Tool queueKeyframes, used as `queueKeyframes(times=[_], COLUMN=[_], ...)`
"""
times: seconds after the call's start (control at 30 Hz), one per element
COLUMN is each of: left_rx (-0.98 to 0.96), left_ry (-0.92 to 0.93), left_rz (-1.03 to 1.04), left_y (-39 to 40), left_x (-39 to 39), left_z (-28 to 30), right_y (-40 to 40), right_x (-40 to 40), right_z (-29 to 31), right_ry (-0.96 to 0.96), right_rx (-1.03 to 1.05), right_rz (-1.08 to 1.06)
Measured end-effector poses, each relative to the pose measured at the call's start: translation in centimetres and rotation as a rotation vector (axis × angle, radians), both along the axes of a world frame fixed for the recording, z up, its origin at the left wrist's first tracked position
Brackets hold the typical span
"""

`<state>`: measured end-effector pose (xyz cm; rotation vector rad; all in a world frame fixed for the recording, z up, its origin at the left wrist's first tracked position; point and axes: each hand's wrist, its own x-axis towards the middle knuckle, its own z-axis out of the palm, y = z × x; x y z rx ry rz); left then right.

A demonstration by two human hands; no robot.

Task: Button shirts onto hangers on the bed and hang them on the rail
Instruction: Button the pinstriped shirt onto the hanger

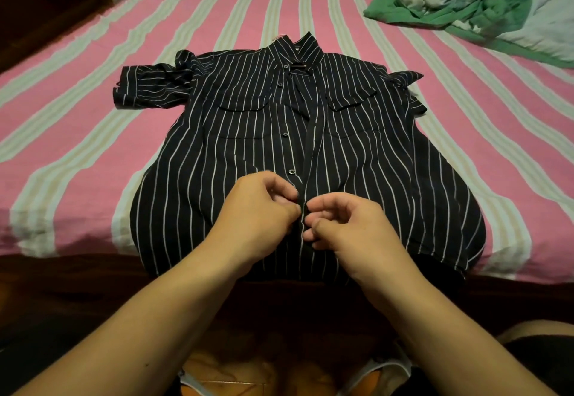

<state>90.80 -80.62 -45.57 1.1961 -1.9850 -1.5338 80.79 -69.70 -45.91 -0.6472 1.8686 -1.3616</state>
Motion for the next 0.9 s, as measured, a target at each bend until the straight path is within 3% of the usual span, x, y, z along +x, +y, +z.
queueKeyframes(times=[0.17, 0.37, 0.6, 0.7, 0.8, 0.9], left_rx=[0.014, 0.033, 0.026, -0.010, -0.223, -0.407], left_ry=[0.055, 0.086, 0.081, 0.049, -0.026, -0.081], left_rz=[-0.001, -0.040, -0.030, -0.041, -0.079, -0.121], left_y=[0.2, 0.1, -0.2, -0.2, 0.3, 0.9], left_x=[0.1, 0.2, 0.1, 0.1, 0.2, 0.3], left_z=[0.2, 0.2, 0.0, 0.1, 0.2, 0.3], right_y=[-0.3, 0.0, 0.3, -0.1, -0.8, -0.9], right_x=[-0.6, -0.7, -0.4, -0.2, -0.3, -0.2], right_z=[-0.3, -0.5, -0.9, -1.3, -1.1, -0.2], right_ry=[0.199, 0.904, 1.106, 1.013, 0.603, 0.213], right_rx=[0.005, 0.032, -0.045, -0.015, 0.108, 0.091], right_rz=[0.028, 0.109, 0.108, 0.068, 0.008, -0.007])
